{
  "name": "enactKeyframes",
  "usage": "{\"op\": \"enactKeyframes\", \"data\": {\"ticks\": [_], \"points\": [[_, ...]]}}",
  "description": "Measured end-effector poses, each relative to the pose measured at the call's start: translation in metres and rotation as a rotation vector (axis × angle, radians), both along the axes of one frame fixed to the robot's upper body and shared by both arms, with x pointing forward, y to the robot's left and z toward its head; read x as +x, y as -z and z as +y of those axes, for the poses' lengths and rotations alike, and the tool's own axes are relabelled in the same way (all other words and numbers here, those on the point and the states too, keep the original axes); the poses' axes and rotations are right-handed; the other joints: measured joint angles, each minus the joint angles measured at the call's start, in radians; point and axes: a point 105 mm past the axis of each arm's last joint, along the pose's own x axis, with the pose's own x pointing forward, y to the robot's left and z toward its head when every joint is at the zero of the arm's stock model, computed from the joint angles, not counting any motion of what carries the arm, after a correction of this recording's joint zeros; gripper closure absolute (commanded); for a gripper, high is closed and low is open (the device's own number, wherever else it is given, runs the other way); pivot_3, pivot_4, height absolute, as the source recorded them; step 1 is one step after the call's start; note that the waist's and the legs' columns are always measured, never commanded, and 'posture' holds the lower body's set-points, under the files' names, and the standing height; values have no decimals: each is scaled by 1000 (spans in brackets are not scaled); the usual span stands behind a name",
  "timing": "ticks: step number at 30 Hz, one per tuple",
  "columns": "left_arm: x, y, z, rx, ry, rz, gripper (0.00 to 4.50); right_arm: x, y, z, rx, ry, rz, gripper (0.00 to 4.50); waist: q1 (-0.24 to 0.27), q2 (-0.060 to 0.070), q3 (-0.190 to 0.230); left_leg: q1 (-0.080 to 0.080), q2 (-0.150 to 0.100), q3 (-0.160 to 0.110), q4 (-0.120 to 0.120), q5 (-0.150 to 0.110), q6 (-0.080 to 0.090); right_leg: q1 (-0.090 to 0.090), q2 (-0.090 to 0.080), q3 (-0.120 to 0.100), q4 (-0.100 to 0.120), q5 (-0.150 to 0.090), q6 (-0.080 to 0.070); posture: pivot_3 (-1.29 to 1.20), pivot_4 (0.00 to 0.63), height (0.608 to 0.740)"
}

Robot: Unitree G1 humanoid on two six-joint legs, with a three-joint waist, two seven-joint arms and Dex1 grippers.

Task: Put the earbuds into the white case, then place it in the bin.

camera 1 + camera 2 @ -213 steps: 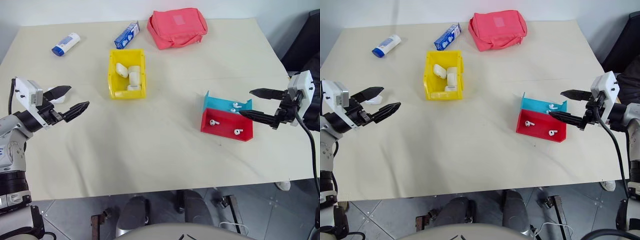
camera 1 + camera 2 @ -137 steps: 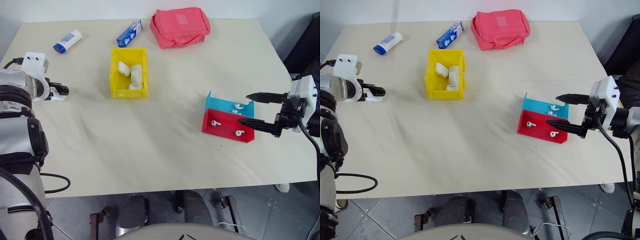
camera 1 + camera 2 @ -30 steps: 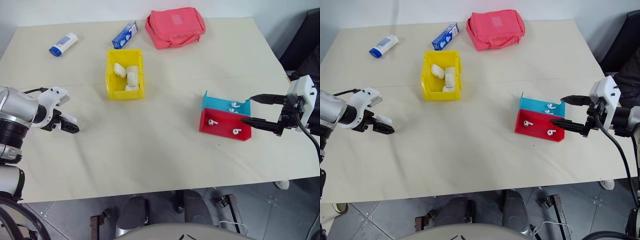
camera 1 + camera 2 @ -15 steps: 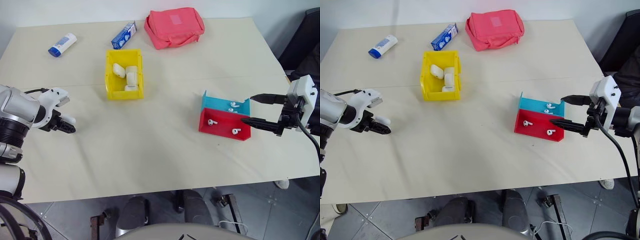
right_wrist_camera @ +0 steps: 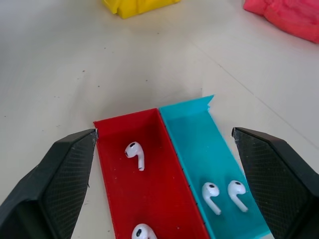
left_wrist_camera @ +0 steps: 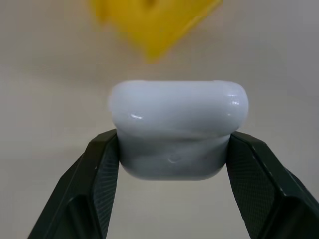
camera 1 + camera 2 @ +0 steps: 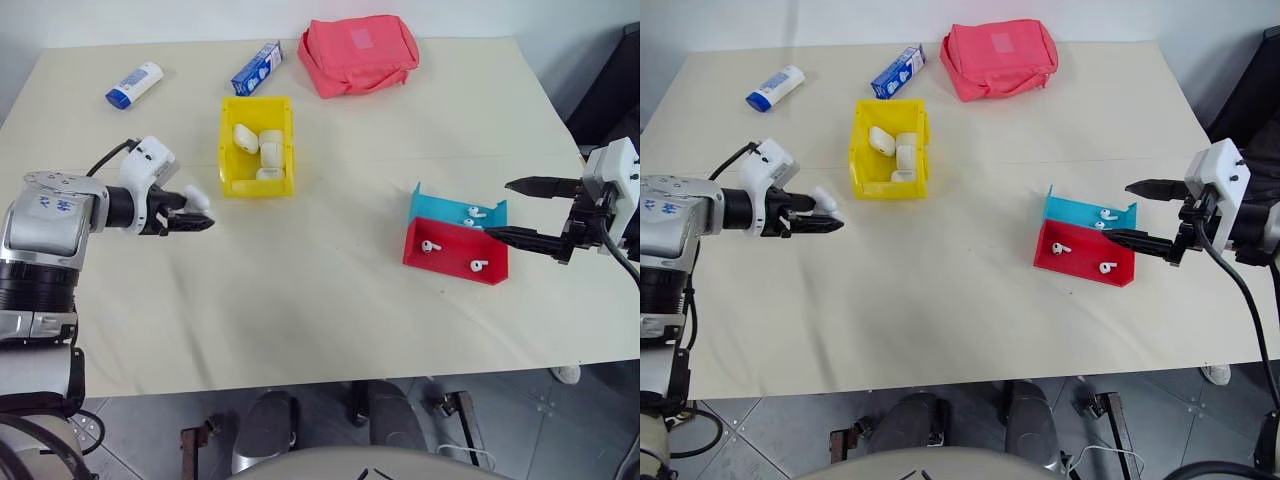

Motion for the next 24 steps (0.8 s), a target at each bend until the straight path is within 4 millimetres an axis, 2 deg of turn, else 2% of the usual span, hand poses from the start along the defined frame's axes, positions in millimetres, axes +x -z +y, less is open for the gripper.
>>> {"op": "enactKeyframes", "data": {"ticks": [5, 8, 11, 18, 24], "points": [[-2, -38, -68, -285, 318, -347, 1698, 0, 0, 0, -2, 3, 4, 0, 11, 0, 0, 1, -1, -1, 2, 1, 0, 3, -1, -7, 0, 1, 1, 0, 150, 740], [-5, -43, -102, -409, 410, -455, 1698, -2, 0, 1, -10, 14, -2, 0, 10, 0, 0, 0, -1, 0, 3, 1, 0, 3, 0, -8, 0, 1, 1, 0, 150, 740], [-7, -42, -130, -446, 474, -524, 1698, -8, 4, 4, -16, 41, 1, 0, 10, 0, 0, 0, -1, 1, 3, 1, 0, 3, 1, -9, 0, 1, 1, 0, 150, 740], [1, -39, -175, -455, 578, -596, 1698, -23, 11, 14, 7, 68, 10, 0, 17, 0, 0, 0, -1, 0, 5, 0, 2, 4, 2, -9, -1, 2, 2, 0, 150, 740], [8, -25, -206, -433, 675, -581, 1698, -31, 15, 11, 3, 115, 16, 0, 27, 0, 0, -1, -1, 1, 6, -1, 4, 4, 2, -9, -3, 3, 1, 0, 150, 740]]}}
